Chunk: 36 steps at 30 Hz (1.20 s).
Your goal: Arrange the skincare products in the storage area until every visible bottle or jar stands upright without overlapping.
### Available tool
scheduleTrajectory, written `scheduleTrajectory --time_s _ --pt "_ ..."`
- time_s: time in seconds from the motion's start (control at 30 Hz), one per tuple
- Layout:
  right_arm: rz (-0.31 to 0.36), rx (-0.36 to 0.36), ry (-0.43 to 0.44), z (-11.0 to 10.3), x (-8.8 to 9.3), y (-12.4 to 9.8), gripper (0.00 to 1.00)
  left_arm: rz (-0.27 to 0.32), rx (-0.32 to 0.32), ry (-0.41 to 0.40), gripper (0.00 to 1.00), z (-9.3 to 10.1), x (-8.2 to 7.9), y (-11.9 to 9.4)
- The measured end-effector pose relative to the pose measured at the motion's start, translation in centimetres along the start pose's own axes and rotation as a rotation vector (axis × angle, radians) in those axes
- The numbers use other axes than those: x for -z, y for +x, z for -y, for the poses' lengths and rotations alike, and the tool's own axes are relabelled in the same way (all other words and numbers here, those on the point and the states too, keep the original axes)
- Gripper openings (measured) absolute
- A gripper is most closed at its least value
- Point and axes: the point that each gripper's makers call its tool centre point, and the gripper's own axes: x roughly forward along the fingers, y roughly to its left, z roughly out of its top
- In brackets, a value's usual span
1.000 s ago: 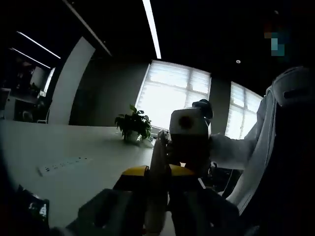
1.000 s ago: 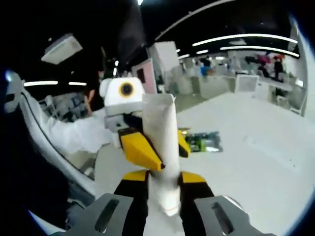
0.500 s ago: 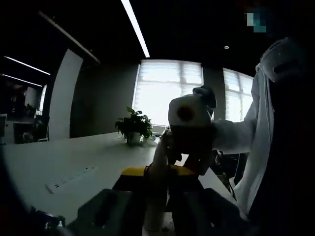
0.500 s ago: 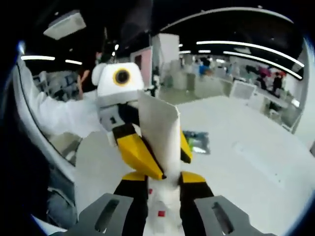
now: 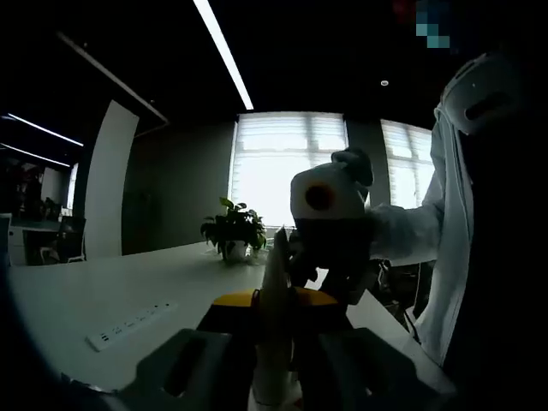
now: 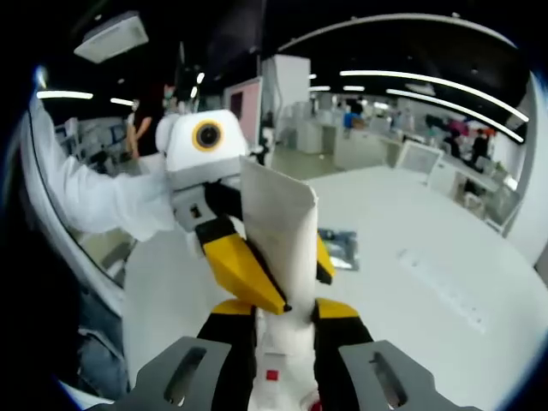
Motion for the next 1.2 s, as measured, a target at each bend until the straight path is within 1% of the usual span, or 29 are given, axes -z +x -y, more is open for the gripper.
scheduleTrajectory --time_s 0.2,0.43,0.5,0.6,0.7,0.77,0.83,0.97,1.07,1.13,1.2 --pt "-0.026 0.001 -0.021 0.3 0.0 0.0 0.17 0.010 -0.005 -0.002 0.08 -0.3 0.0 0.1" --pt "-0.037 -0.002 -0.031 0.8 0.1 -0.2 0.17 0.024 -0.007 0.005 0.08 -0.6 -0.2 0.4" --pt "-0.045 0.002 -0.045 0.9 0.0 -0.4 0.17 0.027 -0.008 0.004 0.08 -0.6 -0.3 0.5" --pt "-0.063 0.010 -0.079 1.1 0.0 -0.7 0.16 0.009 -0.020 0.011 0.08 -0.9 0.1 0.5" --pt "-0.064 0.011 -0.086 1.3 0.0 -1.2 0.13 0.002 -0.028 0.004 0.08 -1.1 0.4 0.3" --pt "-0.048 0.014 -0.089 1.6 -0.3 -1.8 0.10 -0.030 -0.044 0.008 0.08 -1.4 1.0 0.2" --pt "-0.056 0.018 -0.103 2.0 -0.4 -2.4 0.07 -0.042 -0.055 0.003 0.08 -1.7 1.5 0.1" --pt "-0.045 0.026 -0.117 2.9 -1.2 -3.5 0.07 -0.030 -0.069 -0.019 0.08 -2.2 1.7 0.0" --pt "-0.053 0.018 -0.153 2.9 -1.8 -3.8 0.09 -0.039 -0.068 -0.011 0.08 -2.1 1.9 0.3" --pt "-0.057 0.011 -0.196 3.0 -2.4 -3.9 0.07 -0.041 -0.062 -0.009 0.08 -2.1 2.1 0.5" --pt "-0.067 -0.008 -0.215 2.8 -2.9 -3.8 0.08 -0.045 -0.055 -0.009 0.08 -1.9 2.3 0.7"
